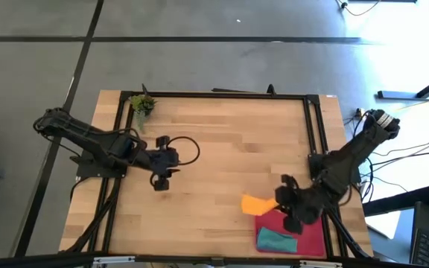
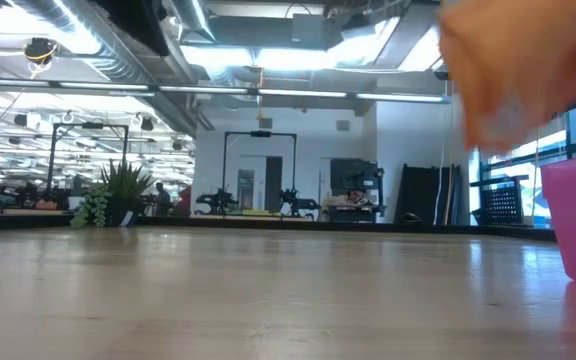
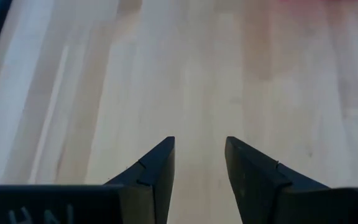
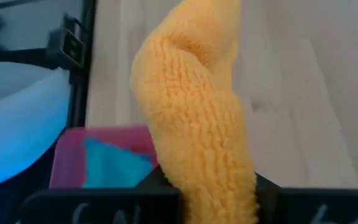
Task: Roll microfiber towels into tight, uniform cylinder then place into a basket
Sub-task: Put the orange microfiber cloth into the red bin
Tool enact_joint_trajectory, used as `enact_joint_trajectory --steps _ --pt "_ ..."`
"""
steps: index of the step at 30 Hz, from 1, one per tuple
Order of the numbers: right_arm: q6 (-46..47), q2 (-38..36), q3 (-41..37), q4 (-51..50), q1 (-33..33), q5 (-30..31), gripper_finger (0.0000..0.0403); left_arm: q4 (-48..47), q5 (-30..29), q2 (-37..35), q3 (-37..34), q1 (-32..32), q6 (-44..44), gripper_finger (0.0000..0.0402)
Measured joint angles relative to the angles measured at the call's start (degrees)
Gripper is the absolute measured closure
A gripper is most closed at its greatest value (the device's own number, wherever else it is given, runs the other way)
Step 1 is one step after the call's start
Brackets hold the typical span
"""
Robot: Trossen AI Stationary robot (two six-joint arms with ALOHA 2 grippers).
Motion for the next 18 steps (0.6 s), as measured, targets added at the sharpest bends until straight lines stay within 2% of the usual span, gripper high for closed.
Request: enact_joint_trajectory --steps 4,12,18 --pt "11.2 1.0 0.0 -5.1 5.7 3.0 0.0380 4.1 0.0 0.0 0.0 -1.6 1.6 0.0269" --pt "27.4 4.6 0.0 -4.8 16.1 4.5 0.0375 6.0 0.1 0.0 0.0 -2.7 3.0 0.0269" --pt "30.8 10.3 0.0 -4.4 19.2 4.6 0.0378 6.0 0.1 0.0 0.0 -2.7 2.9 0.0269"
